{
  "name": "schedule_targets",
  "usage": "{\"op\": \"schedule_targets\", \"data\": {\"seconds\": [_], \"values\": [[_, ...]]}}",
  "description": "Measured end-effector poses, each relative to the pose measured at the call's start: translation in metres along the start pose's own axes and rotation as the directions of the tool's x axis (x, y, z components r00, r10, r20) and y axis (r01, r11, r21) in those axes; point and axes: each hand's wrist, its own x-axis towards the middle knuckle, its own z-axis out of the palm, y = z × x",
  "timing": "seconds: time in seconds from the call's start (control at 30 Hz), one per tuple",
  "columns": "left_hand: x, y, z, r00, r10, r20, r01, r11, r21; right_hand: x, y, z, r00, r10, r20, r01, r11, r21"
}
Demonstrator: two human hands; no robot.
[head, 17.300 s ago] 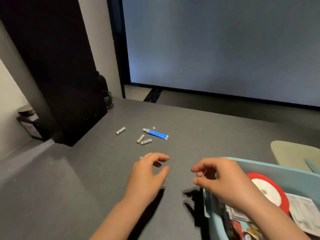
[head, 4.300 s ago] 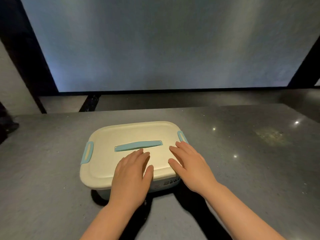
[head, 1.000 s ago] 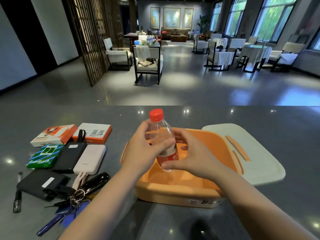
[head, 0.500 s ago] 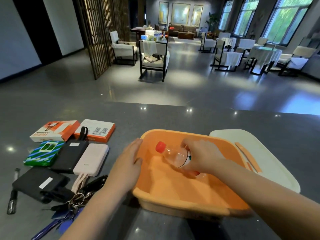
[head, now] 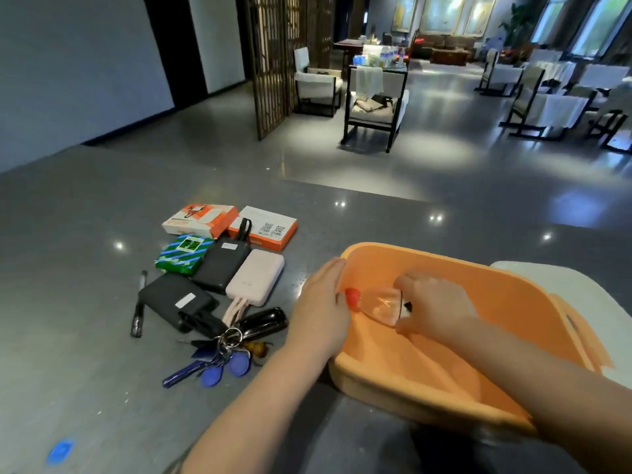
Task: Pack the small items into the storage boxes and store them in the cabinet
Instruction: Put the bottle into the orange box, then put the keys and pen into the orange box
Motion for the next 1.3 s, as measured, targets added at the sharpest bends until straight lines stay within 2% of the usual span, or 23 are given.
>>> {"op": "schedule_targets", "data": {"seconds": [0.07,0.13,0.2,0.3,0.43,0.5,0.53,0.6,0.7,0.83,0.97,1.0,1.13,1.3], "values": [[-0.008,0.002,-0.004,0.998,-0.015,-0.058,0.011,0.997,-0.07,-0.004,-0.008,-0.016,0.999,0.044,0.014,-0.045,0.991,0.125],[-0.025,-0.003,-0.011,0.993,-0.021,-0.115,0.003,0.988,-0.154,-0.011,-0.018,-0.034,0.996,0.077,-0.046,-0.059,0.947,0.315],[-0.046,-0.017,-0.021,0.981,-0.056,-0.183,0.025,0.985,-0.171,-0.021,-0.033,-0.051,0.986,0.054,-0.161,0.027,0.887,0.461],[-0.075,-0.055,-0.041,0.951,-0.136,-0.279,0.104,0.987,-0.126,-0.043,-0.069,-0.066,0.946,-0.045,-0.322,0.238,0.769,0.593],[-0.096,-0.1,-0.08,0.912,-0.205,-0.356,0.225,0.974,0.014,-0.072,-0.13,-0.058,0.892,-0.184,-0.412,0.436,0.584,0.685],[-0.095,-0.119,-0.1,0.905,-0.209,-0.371,0.256,0.963,0.08,-0.076,-0.161,-0.039,0.882,-0.248,-0.402,0.472,0.498,0.728],[-0.092,-0.127,-0.108,0.904,-0.207,-0.374,0.261,0.96,0.101,-0.073,-0.175,-0.026,0.892,-0.27,-0.361,0.45,0.485,0.75],[-0.084,-0.14,-0.121,0.918,-0.176,-0.355,0.24,0.96,0.144,-0.058,-0.2,0.003,0.928,-0.28,-0.245,0.362,0.533,0.765],[-0.075,-0.153,-0.133,0.962,-0.083,-0.258,0.13,0.977,0.171,-0.025,-0.222,0.039,0.981,-0.147,-0.13,0.195,0.656,0.729],[-0.073,-0.171,-0.149,0.973,0.003,-0.23,0.023,0.994,0.111,0.002,-0.243,0.055,0.994,0.017,-0.107,0.056,0.765,0.641],[-0.057,-0.187,-0.173,0.974,0.052,-0.219,-0.041,0.998,0.051,-0.001,-0.244,0.051,0.988,0.049,-0.143,0.044,0.811,0.584],[-0.052,-0.189,-0.178,0.976,0.051,-0.214,-0.043,0.998,0.043,-0.005,-0.242,0.049,0.988,0.074,-0.132,0.021,0.797,0.603],[-0.033,-0.193,-0.188,0.984,0.056,-0.167,-0.048,0.998,0.047,-0.019,-0.233,0.034,0.976,0.215,-0.029,-0.107,0.592,0.799],[-0.018,-0.197,-0.197,0.989,0.095,-0.115,-0.078,0.987,0.139,-0.029,-0.221,-0.001,0.954,0.294,0.052,-0.165,0.375,0.912]]}}
